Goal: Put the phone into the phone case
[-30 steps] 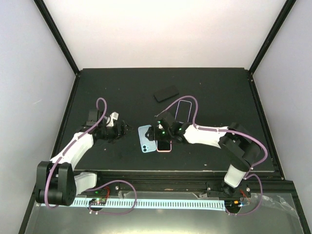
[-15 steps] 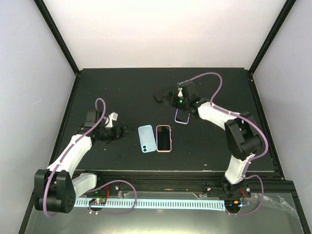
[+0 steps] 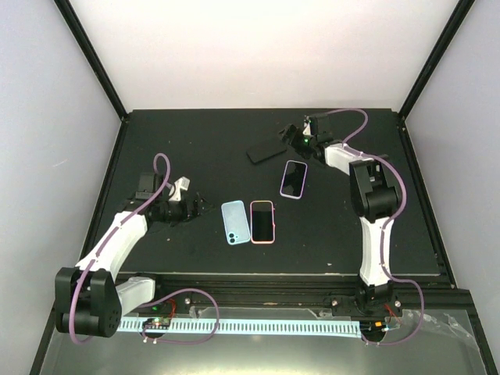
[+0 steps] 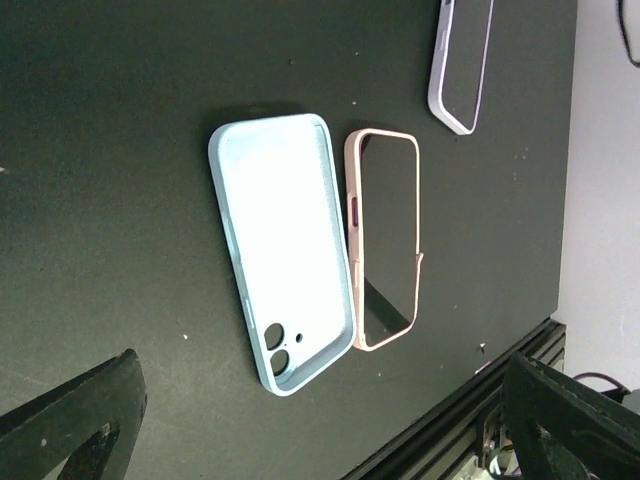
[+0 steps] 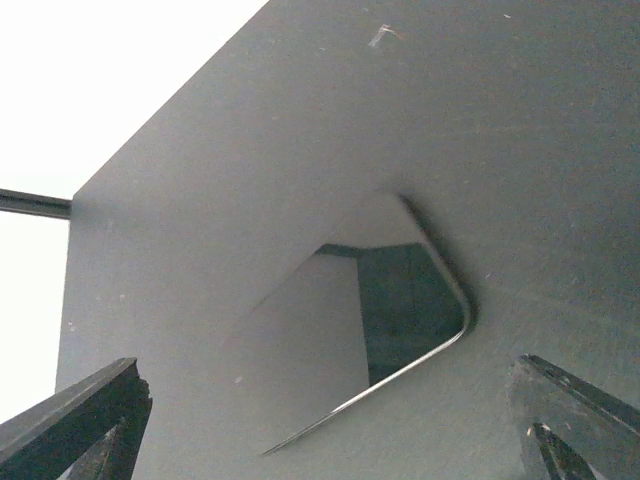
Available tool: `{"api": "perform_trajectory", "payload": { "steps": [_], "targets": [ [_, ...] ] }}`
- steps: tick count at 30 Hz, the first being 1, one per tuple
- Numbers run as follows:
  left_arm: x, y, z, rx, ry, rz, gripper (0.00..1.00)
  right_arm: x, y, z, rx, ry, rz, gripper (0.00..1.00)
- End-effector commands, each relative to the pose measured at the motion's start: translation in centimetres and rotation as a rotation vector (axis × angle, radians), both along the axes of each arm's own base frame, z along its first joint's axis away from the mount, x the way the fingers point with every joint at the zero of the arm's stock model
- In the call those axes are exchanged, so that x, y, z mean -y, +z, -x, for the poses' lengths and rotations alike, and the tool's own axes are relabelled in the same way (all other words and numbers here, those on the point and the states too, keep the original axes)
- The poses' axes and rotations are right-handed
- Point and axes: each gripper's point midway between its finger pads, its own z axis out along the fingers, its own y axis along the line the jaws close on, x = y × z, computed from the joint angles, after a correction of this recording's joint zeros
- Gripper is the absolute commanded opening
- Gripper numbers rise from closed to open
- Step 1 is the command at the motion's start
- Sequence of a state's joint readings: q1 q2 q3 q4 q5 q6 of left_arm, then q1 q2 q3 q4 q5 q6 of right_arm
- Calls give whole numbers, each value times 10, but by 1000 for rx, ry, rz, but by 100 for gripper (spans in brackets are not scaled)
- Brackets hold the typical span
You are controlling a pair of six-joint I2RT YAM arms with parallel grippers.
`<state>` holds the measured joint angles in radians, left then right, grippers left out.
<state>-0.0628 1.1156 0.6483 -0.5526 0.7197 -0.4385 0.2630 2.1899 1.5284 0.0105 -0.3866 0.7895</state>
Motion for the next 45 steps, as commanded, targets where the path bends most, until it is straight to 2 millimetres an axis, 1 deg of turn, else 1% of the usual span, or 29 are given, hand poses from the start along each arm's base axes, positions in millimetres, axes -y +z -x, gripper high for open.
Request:
{"api": "perform_trajectory", "payload": {
  "steps": [1, 2, 4, 6, 9, 12, 16, 18, 20, 22, 25, 28, 29, 32, 35, 36, 39, 40, 42, 45],
  "targets": [
    [3, 18, -14, 50, -22, 2, 99, -16, -4, -32, -2, 48, -47, 96],
    [3, 17, -15, 48, -23, 3, 99, -18, -10, -37, -31, 57, -52, 96],
    [4, 16, -18, 46, -20, 6, 99, -22, -16, -48, -43, 69, -66, 94],
    [4, 12, -20, 37, -14, 12, 99, -26, -23, -55, -52, 74, -70, 94],
    [4, 6, -23, 23, 0, 19, 99, -27, -38, -60, -92, 68, -62, 94],
    [3, 2, -26, 9, 15, 12, 98, -30, -55, -58, -148, 75, -81, 93],
    [-15, -6, -30, -12, 69, -112, 96, -42, -61, -52, -166, 120, -112, 93],
    [-17, -4, -31, -5, 65, -129, 96, -53, -59, -49, -164, 156, -120, 93],
    [-17, 1, -34, 6, 68, -127, 96, -65, -57, -43, -173, 179, -128, 93],
    [-21, 1, -42, 22, 94, -146, 96, -83, -55, -34, -185, 206, -152, 94],
    [-31, -12, -54, -12, 151, -189, 97, -109, -50, -26, -173, 243, -155, 93],
    [-31, -22, -67, -66, 171, -180, 97, -131, -48, -17, -167, 277, -152, 93],
    [-30, -22, -72, -68, 176, -176, 97, -138, -48, -12, -166, 293, -149, 93],
    [-30, -26, -81, -74, 183, -172, 97, -154, -50, 3, -176, 338, -139, 93],
    [-33, -29, -86, -66, 191, -193, 97, -166, -53, 25, -207, 365, -152, 93],
    [-34, -31, -87, -66, 197, -201, 96, -167, -53, 30, -211, 373, -141, 93],
    [-37, -31, -88, -54, 206, -219, 96, -170, -33, 41, -193, 407, -137, 93],
    [-37, -30, -90, -46, 205, -226, 95, -171, -21, 43, -176, 416, -146, 93],
    [-39, -28, -93, -26, 202, -255, 90, -168, 4, 47, -128, 432, -143, 93],
    [-45, -23, -99, -6, 202, -332, 88, -155, 44, 50, -57, 436, -106, 95]
  ]
}}
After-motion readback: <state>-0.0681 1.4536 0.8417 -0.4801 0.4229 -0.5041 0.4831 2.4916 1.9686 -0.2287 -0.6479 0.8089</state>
